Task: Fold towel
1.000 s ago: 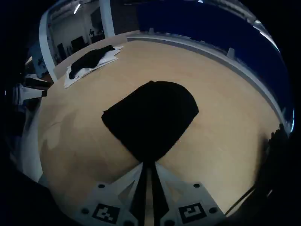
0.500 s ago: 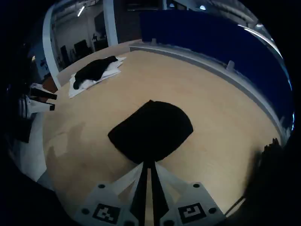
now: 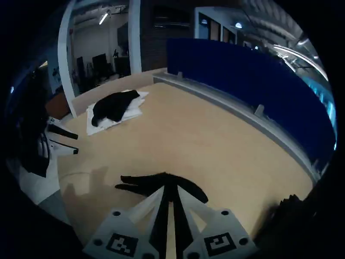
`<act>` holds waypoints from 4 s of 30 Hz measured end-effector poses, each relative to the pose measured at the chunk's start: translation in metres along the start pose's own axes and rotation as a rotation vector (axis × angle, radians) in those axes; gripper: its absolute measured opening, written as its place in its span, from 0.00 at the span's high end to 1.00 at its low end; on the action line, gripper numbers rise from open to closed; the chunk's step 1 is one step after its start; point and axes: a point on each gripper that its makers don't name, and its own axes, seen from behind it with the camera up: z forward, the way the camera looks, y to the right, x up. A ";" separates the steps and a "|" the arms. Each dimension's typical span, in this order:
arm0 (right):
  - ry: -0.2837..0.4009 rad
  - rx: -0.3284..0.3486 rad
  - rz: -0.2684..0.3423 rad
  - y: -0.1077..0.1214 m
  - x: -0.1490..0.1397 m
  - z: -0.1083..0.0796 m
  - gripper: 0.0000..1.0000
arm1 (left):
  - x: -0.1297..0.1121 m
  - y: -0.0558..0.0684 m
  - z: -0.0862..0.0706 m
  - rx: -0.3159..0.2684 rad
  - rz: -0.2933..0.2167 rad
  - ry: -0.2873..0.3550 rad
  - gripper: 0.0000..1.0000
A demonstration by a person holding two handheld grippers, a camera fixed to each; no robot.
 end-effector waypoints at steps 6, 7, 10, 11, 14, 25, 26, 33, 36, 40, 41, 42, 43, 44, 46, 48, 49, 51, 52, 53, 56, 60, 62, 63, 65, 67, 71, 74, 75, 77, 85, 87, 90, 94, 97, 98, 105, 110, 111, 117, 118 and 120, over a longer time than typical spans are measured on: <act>0.031 -0.011 -0.010 0.012 0.022 -0.017 0.94 | 0.006 0.005 0.001 -0.010 0.008 0.012 0.15; 0.034 -0.014 -0.011 0.014 0.024 -0.019 0.94 | 0.008 0.006 0.001 -0.011 0.009 0.014 0.15; 0.040 -0.021 -0.010 0.019 0.028 -0.024 0.94 | 0.011 0.008 0.002 -0.016 0.010 0.018 0.15; 0.042 -0.022 -0.008 0.021 0.029 -0.025 0.94 | 0.012 0.009 0.002 -0.017 0.011 0.019 0.15; 0.050 -0.025 0.005 0.028 0.031 -0.030 0.94 | 0.014 0.011 0.003 -0.019 0.014 0.021 0.15; 0.080 -0.078 0.066 0.081 0.037 -0.059 0.94 | 0.021 0.020 0.007 -0.028 0.027 0.021 0.15; 0.084 -0.087 0.072 0.088 0.038 -0.062 0.94 | 0.021 0.021 0.007 -0.028 0.028 0.021 0.15; 0.098 -0.156 0.097 0.143 0.043 -0.088 0.94 | 0.027 0.027 0.009 -0.036 0.039 0.020 0.15; 0.102 -0.189 0.099 0.169 0.046 -0.098 0.94 | 0.028 0.029 0.011 -0.037 0.041 0.020 0.15; 0.104 -0.233 0.098 0.206 0.050 -0.111 0.94 | 0.031 0.034 0.011 -0.042 0.044 0.019 0.15; 0.103 -0.243 0.098 0.214 0.051 -0.113 0.94 | 0.031 0.035 0.011 -0.043 0.045 0.019 0.15; 0.103 -0.252 0.097 0.223 0.052 -0.116 0.94 | 0.032 0.036 0.012 -0.044 0.046 0.019 0.15; 0.103 -0.262 0.097 0.232 0.053 -0.119 0.94 | 0.032 0.036 0.012 -0.044 0.047 0.019 0.15; 0.104 -0.271 0.098 0.240 0.055 -0.121 0.94 | 0.033 0.037 0.012 -0.045 0.048 0.019 0.15; 0.106 -0.289 0.099 0.257 0.058 -0.126 0.94 | 0.033 0.038 0.013 -0.045 0.051 0.018 0.15; 0.110 -0.307 0.101 0.272 0.060 -0.131 0.94 | 0.034 0.038 0.013 -0.044 0.053 0.017 0.15; 0.111 -0.317 0.103 0.280 0.062 -0.134 0.94 | 0.034 0.038 0.013 -0.044 0.054 0.016 0.15; 0.114 -0.335 0.105 0.294 0.065 -0.138 0.94 | 0.034 0.039 0.013 -0.044 0.056 0.015 0.15; 0.115 -0.342 0.106 0.301 0.067 -0.140 0.94 | 0.034 0.039 0.013 -0.044 0.057 0.014 0.15; 0.116 -0.348 0.107 0.307 0.068 -0.142 0.94 | 0.034 0.039 0.013 -0.044 0.057 0.014 0.15; 0.114 -0.366 0.109 0.323 0.071 -0.146 0.94 | 0.034 0.039 0.013 -0.044 0.058 0.012 0.15; 0.103 -0.388 0.113 0.343 0.072 -0.148 0.94 | 0.034 0.039 0.013 -0.045 0.061 0.011 0.15; 0.095 -0.396 0.118 0.350 0.069 -0.148 0.94 | 0.033 0.040 0.013 -0.046 0.063 0.011 0.15; 0.092 -0.400 0.120 0.353 0.068 -0.148 0.94 | 0.033 0.040 0.012 -0.046 0.064 0.011 0.15; 0.086 -0.404 0.124 0.357 0.065 -0.149 0.94 | 0.032 0.040 0.012 -0.045 0.066 0.010 0.15; 0.080 -0.408 0.129 0.360 0.060 -0.150 0.94 | 0.031 0.039 0.013 -0.045 0.066 0.009 0.15; 0.066 -0.414 0.140 0.362 0.048 -0.154 0.94 | 0.030 0.038 0.013 -0.044 0.068 0.006 0.15; 0.060 -0.419 0.148 0.359 0.039 -0.160 0.94 | 0.031 0.039 0.013 -0.045 0.071 0.006 0.15; 0.058 -0.420 0.150 0.358 0.036 -0.162 0.94 | 0.031 0.039 0.012 -0.045 0.071 0.006 0.15; 0.053 -0.424 0.158 0.355 0.027 -0.167 0.94 | 0.032 0.040 0.012 -0.047 0.073 0.006 0.15; 0.012 -0.444 0.240 0.344 -0.038 -0.188 0.94 | 0.035 0.047 0.010 -0.061 0.076 0.008 0.15; 0.000 -0.451 0.269 0.342 -0.057 -0.192 0.94 | 0.036 0.049 0.010 -0.064 0.079 0.008 0.15; -0.019 -0.461 0.312 0.337 -0.086 -0.198 0.94 | 0.037 0.051 0.010 -0.068 0.085 0.008 0.15; -0.044 -0.465 0.369 0.329 -0.124 -0.201 0.94 | 0.039 0.054 0.009 -0.071 0.093 0.009 0.15; -0.060 -0.468 0.407 0.323 -0.147 -0.201 0.94 | 0.040 0.056 0.010 -0.073 0.098 0.009 0.15; -0.064 -0.471 0.417 0.321 -0.153 -0.200 0.94 | 0.040 0.057 0.010 -0.074 0.099 0.009 0.15; -0.110 -0.493 0.472 0.316 -0.190 -0.195 0.94 | 0.042 0.062 0.007 -0.079 0.111 0.014 0.15; -0.144 -0.530 0.511 0.320 -0.210 -0.195 0.94 | 0.042 0.062 0.005 -0.080 0.113 0.014 0.15; -0.148 -0.536 0.518 0.321 -0.213 -0.195 0.94 | 0.042 0.063 0.005 -0.080 0.114 0.014 0.15; -0.175 -0.545 0.546 0.318 -0.228 -0.191 0.94 | 0.041 0.063 0.005 -0.078 0.117 0.012 0.15; -0.180 -0.543 0.546 0.317 -0.230 -0.190 0.94 | 0.041 0.063 0.004 -0.078 0.117 0.013 0.15; -0.189 -0.541 0.546 0.314 -0.234 -0.188 0.94 | 0.041 0.064 0.004 -0.078 0.118 0.013 0.15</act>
